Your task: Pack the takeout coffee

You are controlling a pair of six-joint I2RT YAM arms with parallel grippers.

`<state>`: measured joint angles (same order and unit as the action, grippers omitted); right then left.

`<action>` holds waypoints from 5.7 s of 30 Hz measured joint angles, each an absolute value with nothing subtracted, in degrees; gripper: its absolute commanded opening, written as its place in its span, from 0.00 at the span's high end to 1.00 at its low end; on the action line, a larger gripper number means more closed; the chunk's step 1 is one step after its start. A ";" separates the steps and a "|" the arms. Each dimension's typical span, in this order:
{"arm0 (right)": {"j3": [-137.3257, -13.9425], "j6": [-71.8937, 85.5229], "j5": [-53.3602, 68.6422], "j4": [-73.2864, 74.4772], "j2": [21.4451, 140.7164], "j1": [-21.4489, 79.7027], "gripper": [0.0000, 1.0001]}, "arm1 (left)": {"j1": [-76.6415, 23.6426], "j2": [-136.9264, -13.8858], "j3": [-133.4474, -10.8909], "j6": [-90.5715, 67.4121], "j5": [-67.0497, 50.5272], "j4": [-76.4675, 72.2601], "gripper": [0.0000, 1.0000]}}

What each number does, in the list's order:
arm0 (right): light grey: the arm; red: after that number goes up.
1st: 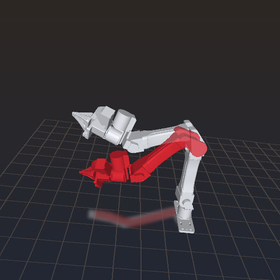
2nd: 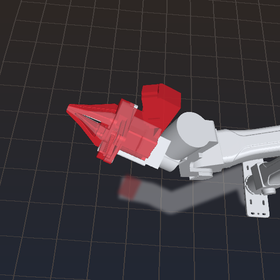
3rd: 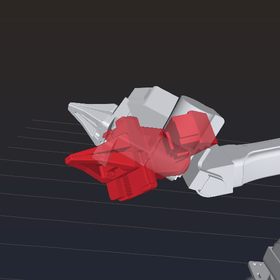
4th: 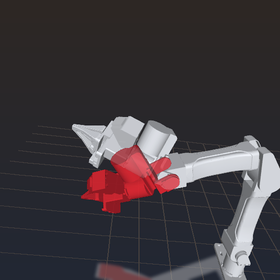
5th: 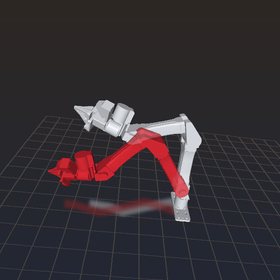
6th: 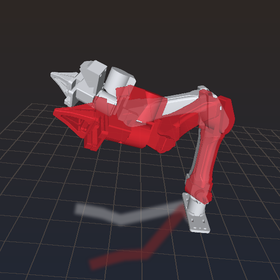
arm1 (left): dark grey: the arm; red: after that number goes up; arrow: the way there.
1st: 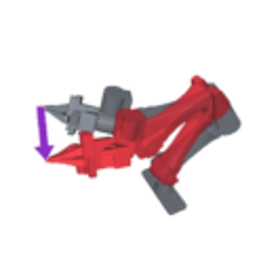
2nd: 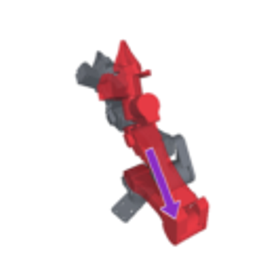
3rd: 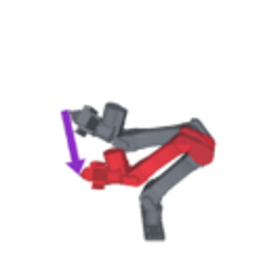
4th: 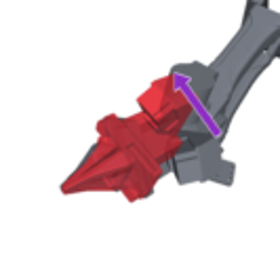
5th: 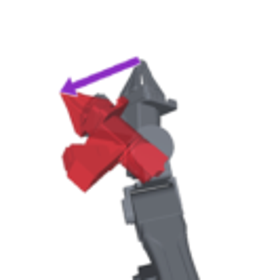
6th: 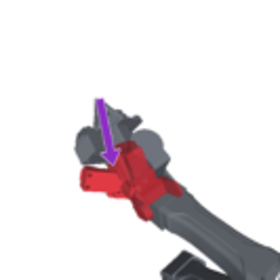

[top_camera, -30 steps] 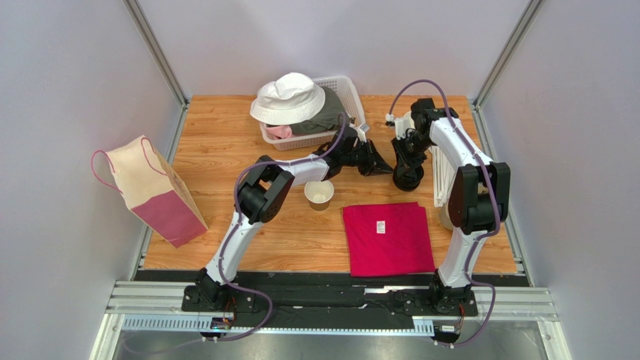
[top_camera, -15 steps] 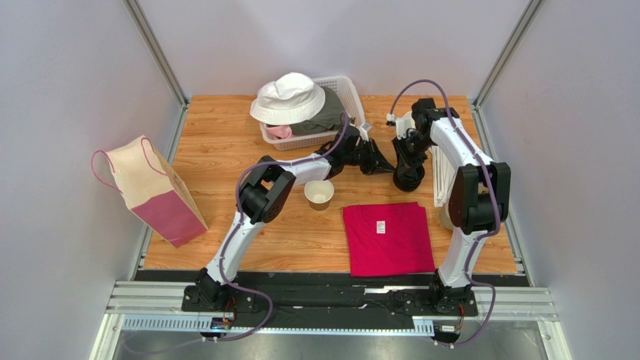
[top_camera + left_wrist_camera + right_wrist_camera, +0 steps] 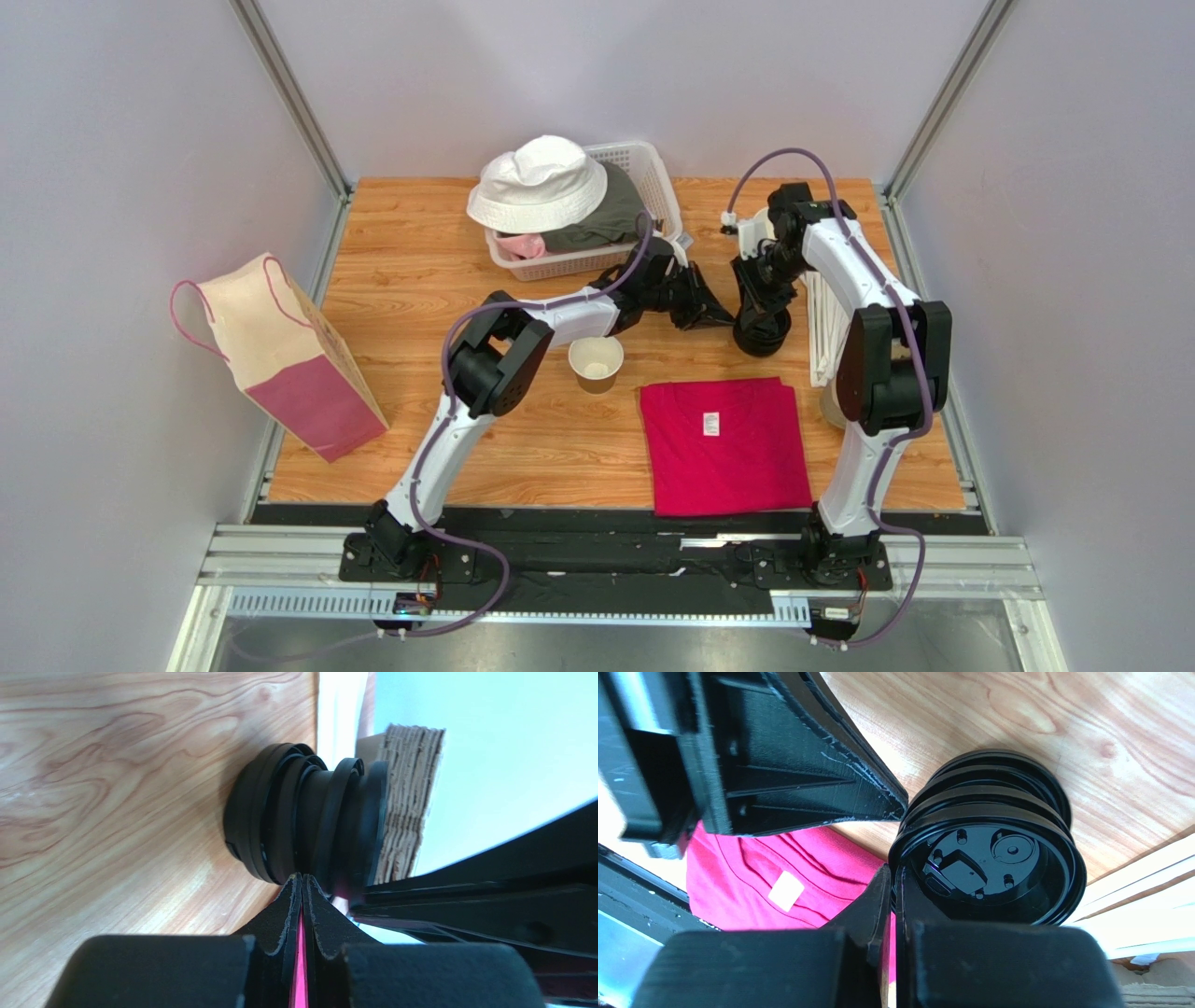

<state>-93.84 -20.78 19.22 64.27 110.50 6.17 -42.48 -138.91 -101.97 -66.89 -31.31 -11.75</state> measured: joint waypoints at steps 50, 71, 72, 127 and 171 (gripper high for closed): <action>-114.87 -15.81 63.26 73.41 99.02 9.54 1.00 | -27.42 -74.15 -85.86 24.69 -43.62 25.34 0.16; -112.86 -40.12 58.78 77.28 102.65 26.87 1.00 | -34.04 -65.08 -65.93 66.46 -44.25 32.95 0.15; -112.57 -40.12 58.78 77.34 102.65 26.96 1.00 | -34.04 -64.25 -65.14 66.72 -44.23 32.14 0.15; -122.26 -25.04 48.10 72.90 102.32 22.83 0.24 | -34.96 -68.93 -71.83 65.28 -40.84 41.56 1.00; -86.48 -23.31 42.37 24.16 75.09 27.59 0.65 | -23.62 -82.48 -74.61 -41.80 -65.84 -9.54 1.00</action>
